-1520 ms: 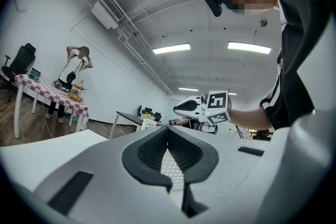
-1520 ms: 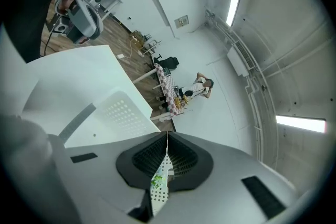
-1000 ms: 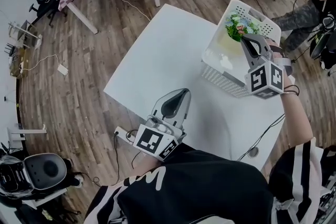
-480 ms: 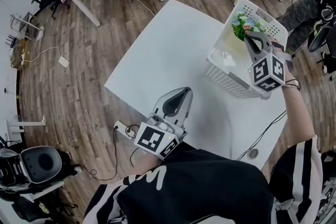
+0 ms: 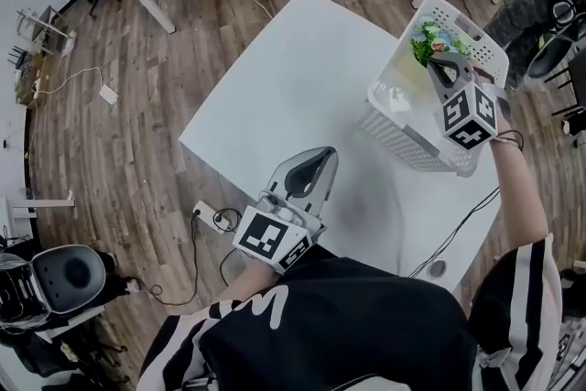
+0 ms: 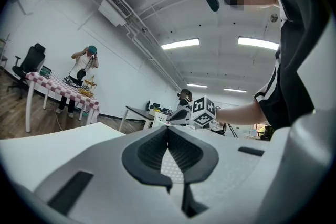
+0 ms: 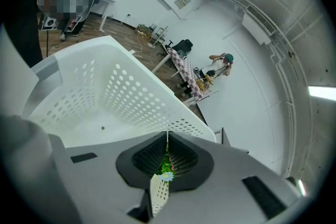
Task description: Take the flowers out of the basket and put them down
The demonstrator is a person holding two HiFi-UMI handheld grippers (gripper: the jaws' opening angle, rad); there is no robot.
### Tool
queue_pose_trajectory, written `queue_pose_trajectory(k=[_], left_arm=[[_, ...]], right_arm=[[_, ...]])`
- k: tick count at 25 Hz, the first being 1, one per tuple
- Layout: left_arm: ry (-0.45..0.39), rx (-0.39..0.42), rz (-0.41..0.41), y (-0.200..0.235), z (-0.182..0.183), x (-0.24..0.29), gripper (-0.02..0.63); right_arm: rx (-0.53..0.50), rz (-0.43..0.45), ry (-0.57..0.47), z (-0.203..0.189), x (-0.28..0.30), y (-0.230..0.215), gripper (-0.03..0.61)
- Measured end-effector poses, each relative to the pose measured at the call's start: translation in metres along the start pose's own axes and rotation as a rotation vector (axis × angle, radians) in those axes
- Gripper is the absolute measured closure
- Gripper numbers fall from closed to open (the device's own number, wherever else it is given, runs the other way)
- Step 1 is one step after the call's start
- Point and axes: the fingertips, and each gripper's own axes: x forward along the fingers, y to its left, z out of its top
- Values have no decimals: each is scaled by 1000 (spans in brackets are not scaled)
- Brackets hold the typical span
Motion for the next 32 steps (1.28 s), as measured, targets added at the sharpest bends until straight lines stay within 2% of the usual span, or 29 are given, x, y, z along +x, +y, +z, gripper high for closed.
queue_pose_trajectory(k=[10,21,25,32], left_arm=[[16,-9,17,7,-2,-4,609],[29,-20,41,21,-5,-8,609],[34,-28,55,25,-2,-8,609],[49,-32,69,30,-18,2,609]], right_arm=[[68,103,63,-18,25,13,558],[39,139,125,-34,53,21,555],[32,178,153,-40,61,23,492],[30,203,187,-66,87,32,492]])
